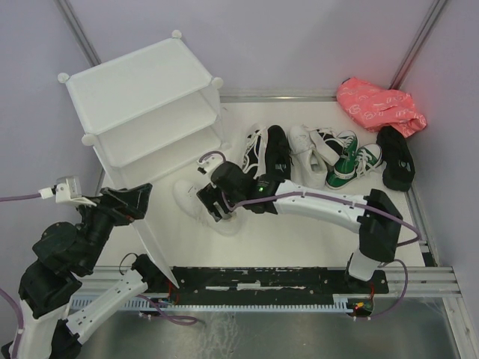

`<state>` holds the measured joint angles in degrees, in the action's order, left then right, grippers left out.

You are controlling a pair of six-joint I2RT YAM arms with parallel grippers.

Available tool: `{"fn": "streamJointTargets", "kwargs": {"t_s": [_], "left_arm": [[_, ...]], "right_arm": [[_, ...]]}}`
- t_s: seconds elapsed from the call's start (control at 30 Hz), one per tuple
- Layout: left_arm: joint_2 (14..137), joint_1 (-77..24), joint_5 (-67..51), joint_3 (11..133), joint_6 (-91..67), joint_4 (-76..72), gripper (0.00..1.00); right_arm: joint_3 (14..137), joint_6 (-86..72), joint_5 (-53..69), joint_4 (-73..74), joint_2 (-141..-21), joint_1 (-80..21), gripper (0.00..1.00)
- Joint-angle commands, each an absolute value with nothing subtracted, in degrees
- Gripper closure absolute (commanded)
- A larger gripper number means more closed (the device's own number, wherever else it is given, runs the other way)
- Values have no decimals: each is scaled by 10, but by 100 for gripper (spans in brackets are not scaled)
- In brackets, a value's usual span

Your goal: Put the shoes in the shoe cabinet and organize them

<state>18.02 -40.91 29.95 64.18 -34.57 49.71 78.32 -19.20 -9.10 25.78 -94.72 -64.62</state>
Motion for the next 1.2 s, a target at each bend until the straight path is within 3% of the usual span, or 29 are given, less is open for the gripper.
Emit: {"fn": "streamJointTargets", "kwargs": {"t_s": [0.0, 0.53, 0.67, 0.8, 0.97, 1.17], "left_arm": [[170, -408, 310, 645, -344, 530, 1], [165, -409, 315, 643, -345, 538, 1], [169, -409, 316, 645, -344, 539, 1], [172, -409, 316, 646, -345, 539, 1], [175, -409, 314, 648, -344, 538, 1], [179, -408, 313, 659, -344, 544, 1]], "right_arm": [[828, -158, -92, 310, -1010, -629, 10], [779, -157, -42, 222, -1093, -598, 17], [764, -169, -20, 180, -1118, -598, 25], [766, -172, -37, 183, -1117, -598, 48], [798, -193, -91, 236, -1051, -599, 97], [932, -219, -114, 341, -994, -602, 100]]}}
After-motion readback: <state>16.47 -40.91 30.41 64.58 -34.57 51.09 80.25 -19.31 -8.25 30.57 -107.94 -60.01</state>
